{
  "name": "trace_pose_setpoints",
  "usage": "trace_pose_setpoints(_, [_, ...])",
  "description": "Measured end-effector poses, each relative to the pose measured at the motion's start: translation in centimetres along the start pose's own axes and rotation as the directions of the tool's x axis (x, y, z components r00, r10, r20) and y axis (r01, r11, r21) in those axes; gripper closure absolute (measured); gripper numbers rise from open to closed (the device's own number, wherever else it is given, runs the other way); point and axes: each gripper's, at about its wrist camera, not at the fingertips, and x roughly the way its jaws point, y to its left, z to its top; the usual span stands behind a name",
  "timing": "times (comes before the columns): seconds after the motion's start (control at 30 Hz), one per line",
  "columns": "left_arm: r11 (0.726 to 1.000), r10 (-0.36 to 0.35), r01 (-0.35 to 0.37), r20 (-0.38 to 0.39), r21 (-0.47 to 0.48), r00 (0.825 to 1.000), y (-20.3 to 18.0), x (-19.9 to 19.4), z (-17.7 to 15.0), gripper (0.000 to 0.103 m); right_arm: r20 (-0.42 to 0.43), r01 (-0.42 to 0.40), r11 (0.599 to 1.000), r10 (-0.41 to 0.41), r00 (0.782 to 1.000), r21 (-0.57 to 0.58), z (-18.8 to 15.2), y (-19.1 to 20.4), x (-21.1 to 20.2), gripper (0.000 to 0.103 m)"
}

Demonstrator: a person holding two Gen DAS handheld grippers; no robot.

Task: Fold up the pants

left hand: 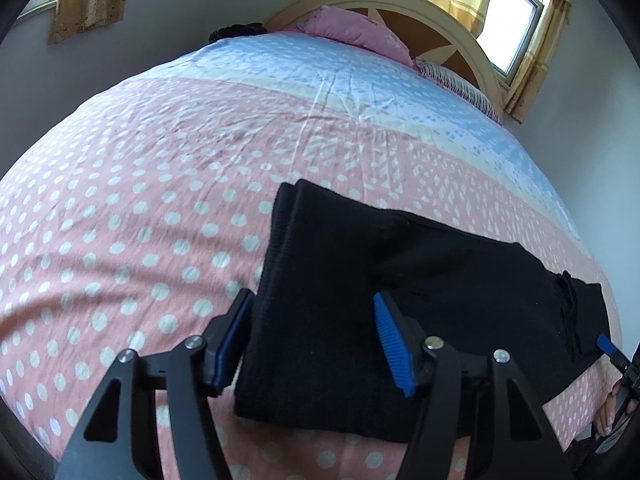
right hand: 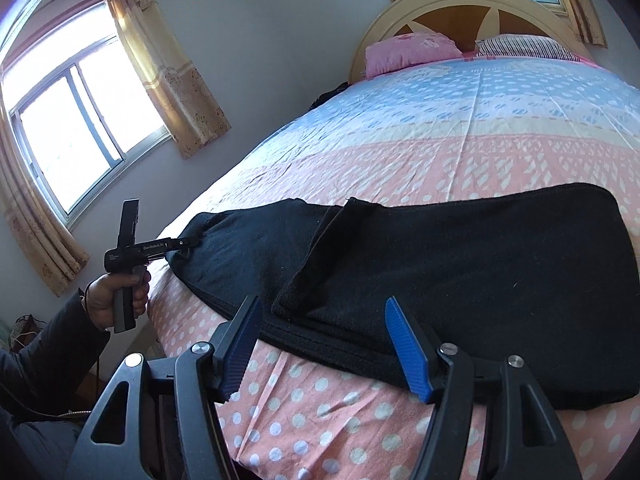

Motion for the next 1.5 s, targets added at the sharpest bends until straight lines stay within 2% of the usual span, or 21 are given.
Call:
trace_pose_setpoints(0.07, [1.0,-0.014,0.015,-0.013,0.009,1.0,0.2,-0.1,0.1,0.048,0.009,0.001,1.0,-0.001,1.0,-0.002,0.0,0.0,-0.2,0.038])
trace_pose_setpoints(0.13, [0.998,-0.056,0.056,-0.024,-0.008,0.998,0.7,-0.4,0.3,0.066,0.015,0.004,1.0,-0.004,1.0,-0.003,0.1,0.0,-0.4,0.038])
trace_pose_setpoints(0.2, [0.99,-0.132,0.131,-0.027,-0.053,0.991,1.1,-0.9,0.4,0.082,0.021,0.01,1.0,-0.01,1.0,-0.002,0.2,-0.1,-0.6,0.038])
trace_pose_setpoints(0.37, [0.989,-0.142,0.143,0.012,-0.05,0.99,-0.3,-2.9,0.6,0.085,0.046,0.032,0.999,-0.032,0.998,0.014,0.5,-0.6,-1.3,0.038])
trace_pose_setpoints(0.53, [0.97,-0.23,0.234,0.06,-0.068,0.971,-2.3,-5.8,2.0,0.085,0.088,0.066,0.997,-0.07,0.994,0.045,1.2,-1.4,-2.7,0.038])
trace_pose_setpoints(0.67, [0.944,-0.326,0.329,0.079,-0.03,0.942,-5.8,-8.3,3.2,0.085,0.127,0.107,0.992,-0.115,0.985,0.072,2.1,-2.3,-4.4,0.038])
trace_pose_setpoints(0.9, [0.887,-0.459,0.453,0.07,0.089,0.886,-14.3,-10.6,5.2,0.085,0.189,0.2,0.964,-0.232,0.954,0.176,2.9,-5.9,-8.6,0.038])
trace_pose_setpoints(1.0, [0.86,-0.502,0.492,0.049,0.134,0.863,-18.1,-10.8,5.9,0.085,0.197,0.235,0.943,-0.283,0.939,0.235,2.5,-7.9,-10.1,0.038])
trace_pose_setpoints(1.23, [0.806,-0.548,0.547,-0.067,0.227,0.834,-26.8,-8.6,6.1,0.085,0.195,0.296,0.875,-0.389,0.9,0.383,1.3,-12.4,-12.2,0.038])
trace_pose_setpoints(1.43, [0.776,-0.522,0.564,-0.213,0.284,0.826,-33.6,-4.0,4.0,0.085,0.167,0.307,0.837,-0.417,0.893,0.453,0.7,-14.5,-12.4,0.038])
trace_pose_setpoints(1.5, [0.774,-0.493,0.554,-0.258,0.306,0.831,-35.6,-2.1,2.8,0.085,0.159,0.306,0.835,-0.416,0.895,0.457,0.6,-14.8,-12.2,0.038])
